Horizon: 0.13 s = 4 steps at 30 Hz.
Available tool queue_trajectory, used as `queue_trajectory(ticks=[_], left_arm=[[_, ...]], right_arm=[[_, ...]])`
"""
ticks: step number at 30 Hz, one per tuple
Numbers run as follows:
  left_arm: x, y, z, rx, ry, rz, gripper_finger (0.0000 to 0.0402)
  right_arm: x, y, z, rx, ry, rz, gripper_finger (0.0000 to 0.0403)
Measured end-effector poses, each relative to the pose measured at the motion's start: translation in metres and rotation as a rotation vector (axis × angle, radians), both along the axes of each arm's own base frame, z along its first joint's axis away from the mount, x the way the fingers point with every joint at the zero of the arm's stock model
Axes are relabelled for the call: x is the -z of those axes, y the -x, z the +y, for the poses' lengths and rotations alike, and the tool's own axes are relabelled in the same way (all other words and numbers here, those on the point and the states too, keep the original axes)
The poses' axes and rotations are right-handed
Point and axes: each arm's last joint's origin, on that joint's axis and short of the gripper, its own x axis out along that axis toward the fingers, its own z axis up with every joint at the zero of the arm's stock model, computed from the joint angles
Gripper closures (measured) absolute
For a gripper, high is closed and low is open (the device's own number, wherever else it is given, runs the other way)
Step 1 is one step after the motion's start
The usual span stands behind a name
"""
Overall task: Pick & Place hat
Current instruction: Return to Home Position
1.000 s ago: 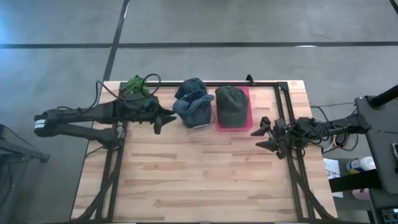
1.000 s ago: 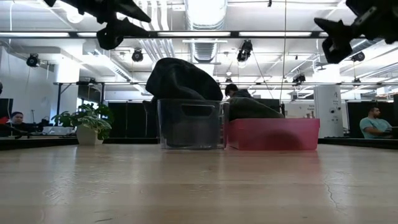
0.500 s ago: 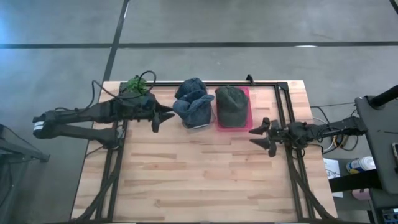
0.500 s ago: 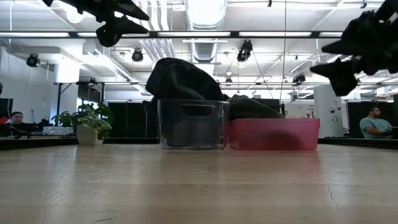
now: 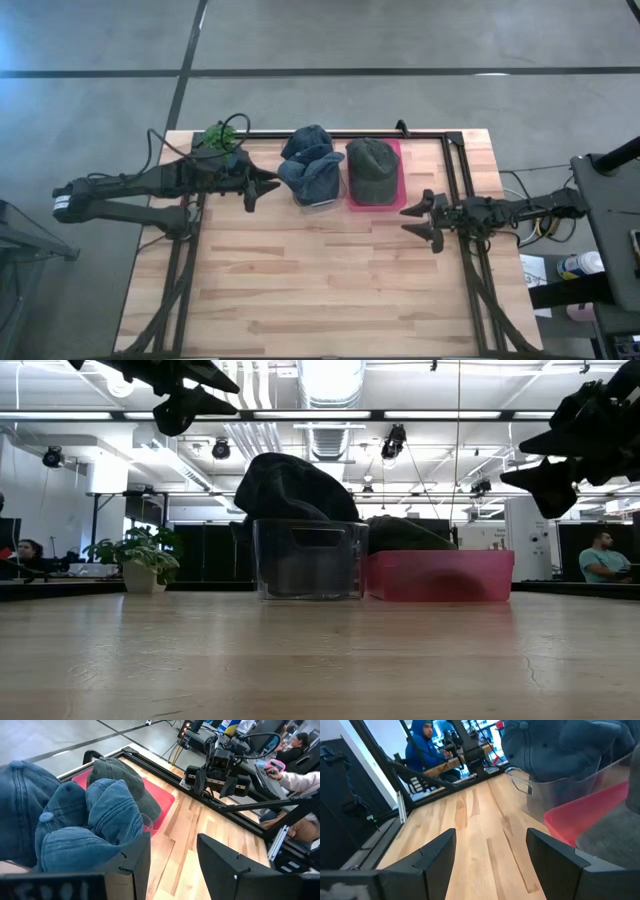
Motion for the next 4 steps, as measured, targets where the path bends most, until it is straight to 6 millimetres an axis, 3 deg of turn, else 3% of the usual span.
queue_trajectory(ticks=[4], left_arm=[[-0.0001,0.0,-0.0001,-0.015,0.07,-0.015,0.0248]], right_arm=[[-0.003,0.0018,-0.0015,0.011,-0.006,-0.035,0.0165]])
